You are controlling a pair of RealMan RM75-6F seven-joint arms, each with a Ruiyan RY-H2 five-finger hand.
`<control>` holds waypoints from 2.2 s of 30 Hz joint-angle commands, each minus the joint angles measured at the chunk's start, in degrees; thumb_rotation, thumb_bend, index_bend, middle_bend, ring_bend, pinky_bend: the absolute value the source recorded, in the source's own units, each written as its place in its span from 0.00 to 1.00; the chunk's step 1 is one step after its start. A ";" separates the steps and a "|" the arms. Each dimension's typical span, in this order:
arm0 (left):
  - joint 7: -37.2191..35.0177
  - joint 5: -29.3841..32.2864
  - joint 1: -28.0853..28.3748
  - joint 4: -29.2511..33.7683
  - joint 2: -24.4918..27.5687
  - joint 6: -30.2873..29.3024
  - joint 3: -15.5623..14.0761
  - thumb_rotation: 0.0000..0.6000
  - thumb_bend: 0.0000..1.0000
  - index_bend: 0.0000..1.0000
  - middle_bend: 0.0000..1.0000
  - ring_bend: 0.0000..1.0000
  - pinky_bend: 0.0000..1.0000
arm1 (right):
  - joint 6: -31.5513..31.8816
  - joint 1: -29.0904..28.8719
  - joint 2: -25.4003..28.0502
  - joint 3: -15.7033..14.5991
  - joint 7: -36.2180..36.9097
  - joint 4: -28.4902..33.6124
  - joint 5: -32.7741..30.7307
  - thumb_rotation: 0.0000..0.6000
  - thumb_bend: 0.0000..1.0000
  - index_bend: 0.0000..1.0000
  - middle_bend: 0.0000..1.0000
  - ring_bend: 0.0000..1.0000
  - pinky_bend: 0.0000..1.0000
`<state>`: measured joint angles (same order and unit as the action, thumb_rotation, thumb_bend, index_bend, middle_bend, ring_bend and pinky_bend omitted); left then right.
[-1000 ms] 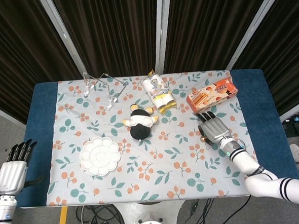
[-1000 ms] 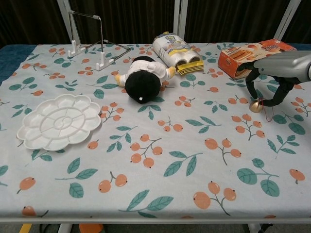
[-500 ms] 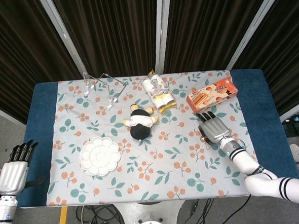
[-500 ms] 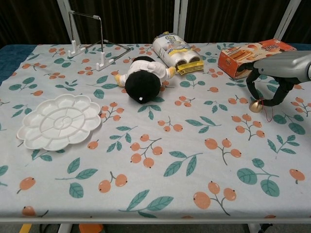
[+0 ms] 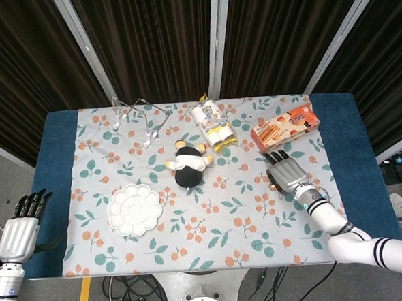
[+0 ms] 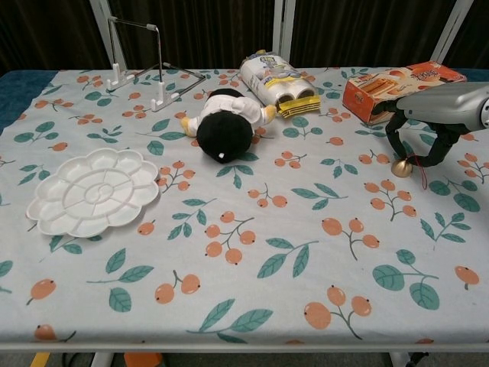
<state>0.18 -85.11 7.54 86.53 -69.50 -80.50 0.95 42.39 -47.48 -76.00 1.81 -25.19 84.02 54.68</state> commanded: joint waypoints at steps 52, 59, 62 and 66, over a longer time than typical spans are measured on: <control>0.60 0.19 0.17 0.36 -0.29 0.18 0.05 1.00 0.00 0.04 0.00 0.00 0.01 | 19.35 11.87 6.52 8.91 15.52 12.60 18.13 1.00 0.38 0.73 0.04 0.00 0.00; 0.85 0.03 0.36 0.45 -0.44 0.56 -0.12 1.00 0.00 0.04 0.00 0.00 0.01 | 25.03 13.06 2.53 9.69 8.95 8.71 19.11 1.00 0.39 0.75 0.05 0.00 0.00; 0.62 0.32 0.35 0.37 -0.47 0.53 0.06 1.00 0.00 0.04 0.00 0.00 0.01 | 17.07 12.35 7.65 9.32 20.11 14.65 18.92 1.00 0.40 0.75 0.04 0.00 0.00; 0.52 -0.02 0.31 0.36 -0.42 0.35 -0.07 1.00 0.00 0.04 0.00 0.00 0.01 | 29.86 13.33 1.82 10.17 1.23 4.43 24.40 1.00 0.39 0.76 0.06 0.00 0.00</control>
<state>0.70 -85.12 7.86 86.89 -69.93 -80.13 0.89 66.91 -35.19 -70.89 11.00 -12.11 93.95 76.05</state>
